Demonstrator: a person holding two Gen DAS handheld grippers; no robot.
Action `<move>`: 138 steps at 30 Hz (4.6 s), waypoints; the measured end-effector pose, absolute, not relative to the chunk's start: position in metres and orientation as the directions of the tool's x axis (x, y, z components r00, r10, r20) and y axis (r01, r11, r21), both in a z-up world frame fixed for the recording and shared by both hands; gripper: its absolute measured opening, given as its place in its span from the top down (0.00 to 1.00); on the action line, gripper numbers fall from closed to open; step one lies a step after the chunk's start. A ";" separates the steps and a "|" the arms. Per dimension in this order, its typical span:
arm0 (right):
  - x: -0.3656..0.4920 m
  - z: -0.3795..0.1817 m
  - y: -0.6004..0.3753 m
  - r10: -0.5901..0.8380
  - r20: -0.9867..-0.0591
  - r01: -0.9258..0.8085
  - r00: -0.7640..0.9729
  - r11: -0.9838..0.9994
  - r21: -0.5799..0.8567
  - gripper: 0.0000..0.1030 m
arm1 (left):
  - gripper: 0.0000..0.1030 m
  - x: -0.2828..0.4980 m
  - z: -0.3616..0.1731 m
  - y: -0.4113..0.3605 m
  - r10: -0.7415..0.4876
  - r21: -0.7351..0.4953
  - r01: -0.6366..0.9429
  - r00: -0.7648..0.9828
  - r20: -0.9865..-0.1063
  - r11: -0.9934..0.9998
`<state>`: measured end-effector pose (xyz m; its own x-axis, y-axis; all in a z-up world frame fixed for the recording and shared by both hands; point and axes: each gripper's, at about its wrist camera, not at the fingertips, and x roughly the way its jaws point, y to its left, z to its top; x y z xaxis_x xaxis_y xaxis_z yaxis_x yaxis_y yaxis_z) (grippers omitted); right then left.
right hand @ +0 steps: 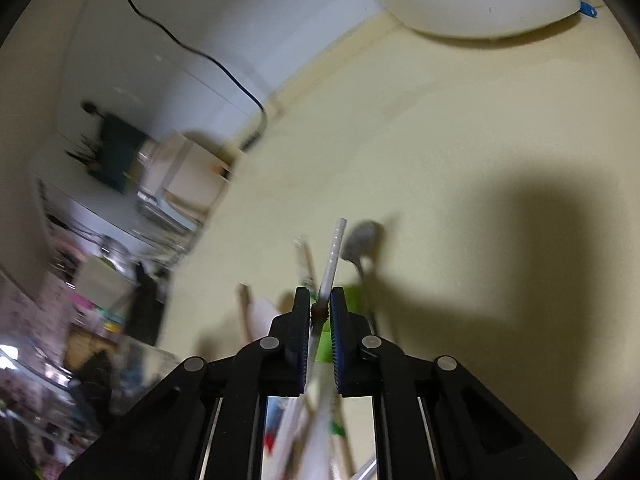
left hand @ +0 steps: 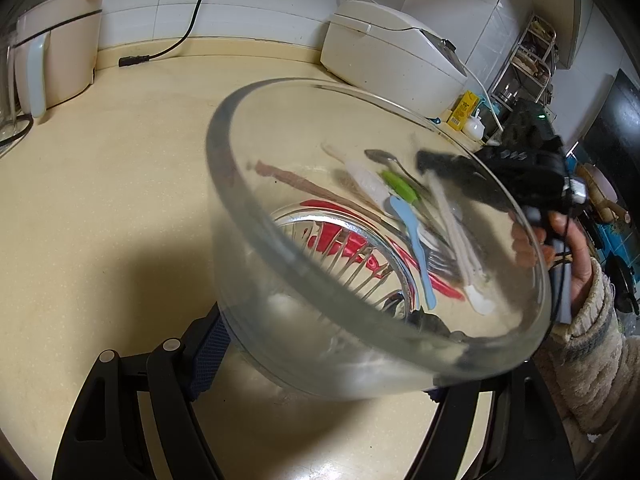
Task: Organize utensils
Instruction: 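Lift the white chopsticks upright with the right gripper, then lower the chopsticks into the glass and open the right gripper while the left gripper holds the glass, then withdraw the right gripper back over the utensil pile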
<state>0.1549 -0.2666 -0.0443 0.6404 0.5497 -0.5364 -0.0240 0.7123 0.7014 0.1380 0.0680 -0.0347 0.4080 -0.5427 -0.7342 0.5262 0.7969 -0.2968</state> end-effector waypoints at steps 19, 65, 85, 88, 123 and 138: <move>0.117 0.011 -0.294 0.569 -0.290 -0.202 0.770 0.647 0.735 0.92 | 0.22 0.138 -0.034 0.068 -0.542 -0.296 0.526 0.408 -0.734 0.797; 0.113 0.094 -0.137 0.705 -0.218 -0.557 0.675 0.681 0.476 0.92 | 0.22 0.136 -0.034 0.066 -0.518 -0.261 0.532 0.418 -0.747 0.805; 0.109 0.065 -0.077 0.708 -0.407 -0.648 0.576 0.700 0.301 0.81 | 0.22 0.138 -0.034 0.068 -0.532 -0.281 0.529 0.412 -0.740 0.801; 0.113 0.061 -0.075 0.734 -0.398 -0.652 0.550 0.675 0.345 0.78 | 0.22 0.138 -0.034 0.069 -0.532 -0.282 0.529 0.412 -0.740 0.801; 0.108 0.049 -0.291 0.408 -0.378 -0.165 0.831 0.830 0.532 0.77 | 0.22 0.138 -0.032 0.072 -0.540 -0.293 0.527 0.409 -0.736 0.798; 0.117 -0.002 -0.313 0.417 -0.521 -0.046 0.745 0.811 0.583 0.77 | 0.22 0.138 -0.033 0.070 -0.538 -0.289 0.528 0.410 -0.737 0.799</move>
